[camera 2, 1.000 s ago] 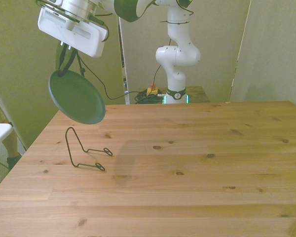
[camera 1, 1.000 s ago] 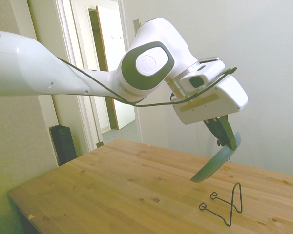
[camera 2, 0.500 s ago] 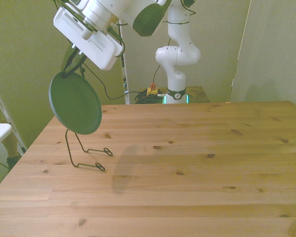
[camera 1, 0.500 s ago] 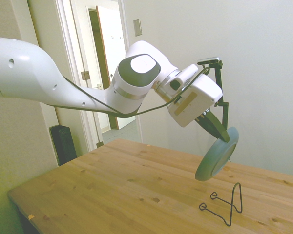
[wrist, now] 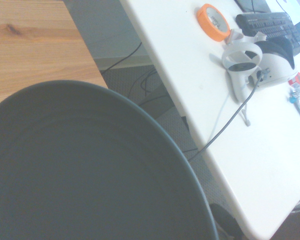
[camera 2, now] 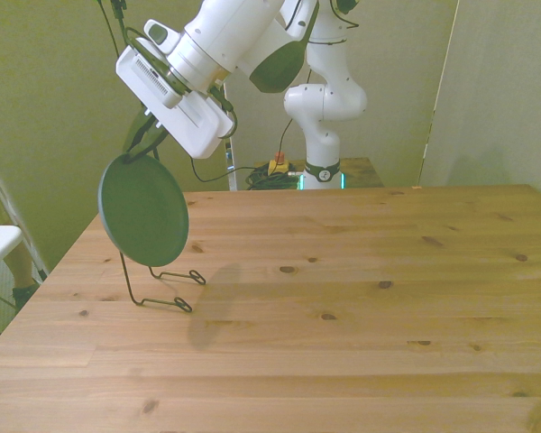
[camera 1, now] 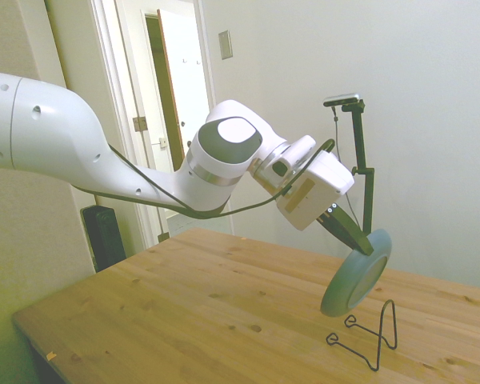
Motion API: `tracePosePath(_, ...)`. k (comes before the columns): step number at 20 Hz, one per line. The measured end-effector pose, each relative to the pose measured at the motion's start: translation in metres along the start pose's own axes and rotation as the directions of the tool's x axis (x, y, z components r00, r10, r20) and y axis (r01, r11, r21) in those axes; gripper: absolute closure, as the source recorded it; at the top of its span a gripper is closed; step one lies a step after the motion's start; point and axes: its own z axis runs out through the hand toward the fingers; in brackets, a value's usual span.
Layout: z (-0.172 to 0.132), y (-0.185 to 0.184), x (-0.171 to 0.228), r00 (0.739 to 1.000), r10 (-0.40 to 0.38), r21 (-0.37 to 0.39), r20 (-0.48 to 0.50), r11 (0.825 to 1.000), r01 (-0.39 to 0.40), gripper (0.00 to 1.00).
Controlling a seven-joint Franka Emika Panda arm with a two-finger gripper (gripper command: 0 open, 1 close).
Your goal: Load the plate
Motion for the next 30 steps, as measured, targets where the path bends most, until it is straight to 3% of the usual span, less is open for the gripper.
tracePosePath(10,0.018,-0.035,-0.013,0.997,-0.002,-0.052,-0.078,0.999,-0.002,1.0)
tracePosePath(30,0.045,-0.045,-0.047,0.995,-0.05,-0.103,-0.082,0.994,0.041,1.0)
